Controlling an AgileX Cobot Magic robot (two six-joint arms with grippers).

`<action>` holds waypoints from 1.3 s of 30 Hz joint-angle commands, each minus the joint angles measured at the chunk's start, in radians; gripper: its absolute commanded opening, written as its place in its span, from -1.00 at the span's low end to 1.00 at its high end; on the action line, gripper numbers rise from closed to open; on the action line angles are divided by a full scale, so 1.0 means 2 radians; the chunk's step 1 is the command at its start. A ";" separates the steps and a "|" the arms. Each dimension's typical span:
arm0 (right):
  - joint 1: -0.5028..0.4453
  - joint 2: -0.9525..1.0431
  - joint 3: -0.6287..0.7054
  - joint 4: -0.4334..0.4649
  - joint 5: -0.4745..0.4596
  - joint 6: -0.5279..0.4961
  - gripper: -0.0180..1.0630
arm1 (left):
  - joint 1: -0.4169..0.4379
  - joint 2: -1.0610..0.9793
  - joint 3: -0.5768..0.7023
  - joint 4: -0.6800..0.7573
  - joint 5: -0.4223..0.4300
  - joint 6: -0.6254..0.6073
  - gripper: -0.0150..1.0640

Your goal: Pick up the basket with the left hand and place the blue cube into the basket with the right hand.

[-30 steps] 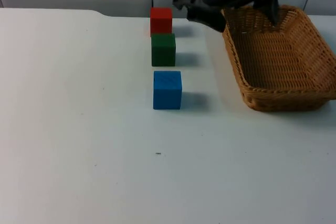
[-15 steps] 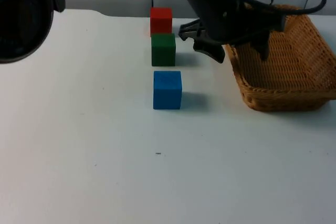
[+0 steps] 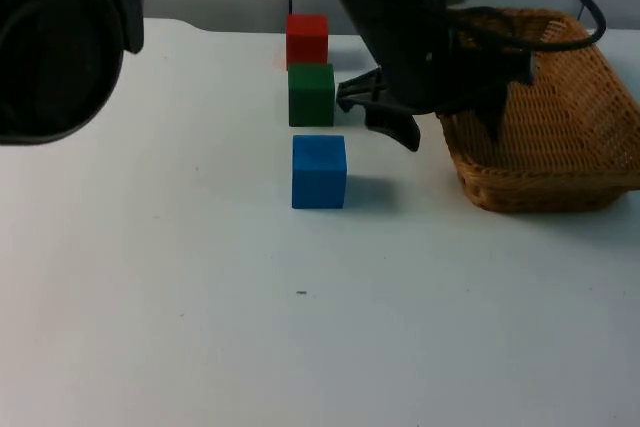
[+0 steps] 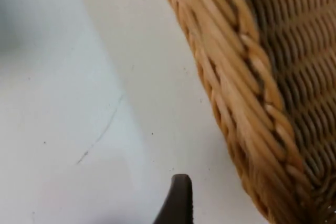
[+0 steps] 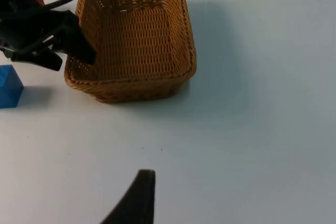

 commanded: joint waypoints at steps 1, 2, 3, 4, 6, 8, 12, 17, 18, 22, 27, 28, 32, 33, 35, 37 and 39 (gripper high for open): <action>-0.003 -0.002 0.004 -0.005 -0.005 0.001 0.96 | -0.004 0.003 -0.004 0.006 0.001 -0.019 0.40; -0.003 -0.002 0.004 -0.005 -0.005 0.001 0.96 | -0.004 0.003 -0.004 0.010 0.000 -0.021 0.40; -0.003 -0.002 0.004 -0.005 -0.005 0.001 0.96 | -0.004 0.003 -0.004 0.013 -0.001 -0.024 0.41; -0.003 -0.002 0.004 -0.005 -0.005 0.001 0.96 | -0.004 0.003 -0.004 0.018 -0.001 -0.029 0.40; -0.003 -0.002 0.004 -0.005 -0.005 0.001 0.96 | -0.004 0.003 -0.004 0.020 -0.001 -0.030 0.40; -0.003 -0.002 0.004 -0.005 -0.005 0.001 0.96 | -0.004 0.004 -0.004 0.021 -0.001 -0.031 0.40; -0.003 -0.002 0.004 -0.005 -0.005 0.001 0.96 | -0.008 0.008 -0.004 0.019 -0.008 -0.039 0.40; -0.003 -0.002 0.004 -0.005 -0.005 0.001 0.96 | -0.011 0.018 -0.004 0.014 -0.023 -0.043 0.40; -0.003 -0.002 0.004 -0.005 -0.005 0.001 0.96 | -0.013 0.021 -0.005 0.010 -0.027 -0.043 0.40; -0.003 -0.002 0.004 -0.005 -0.005 0.001 0.96 | -0.013 0.024 -0.005 0.007 -0.030 -0.044 0.40; -0.003 -0.002 0.004 -0.005 -0.005 0.001 0.96 | -0.013 0.024 -0.005 0.007 -0.036 -0.056 -0.08; -0.003 -0.002 0.004 -0.005 -0.005 0.001 0.96 | -0.013 0.024 -0.005 0.006 -0.036 -0.056 -0.21; -0.003 -0.002 0.004 -0.005 -0.005 0.001 0.96 | -0.013 0.024 -0.005 0.001 -0.037 -0.056 -0.55; -0.003 -0.002 0.004 -0.005 -0.005 0.001 0.96 | -0.013 0.024 -0.005 -0.002 -0.038 -0.062 -0.64; -0.003 -0.002 0.004 -0.005 -0.005 0.001 0.96 | -0.013 0.024 -0.005 -0.012 -0.044 -0.069 -0.79; -0.003 -0.002 0.004 -0.005 -0.005 0.001 0.96 | -0.013 0.024 -0.005 -0.030 -0.045 -0.070 -0.92; -0.003 -0.002 0.004 -0.005 -0.005 0.001 0.96 | -0.013 0.023 -0.005 -0.039 -0.045 -0.073 -0.98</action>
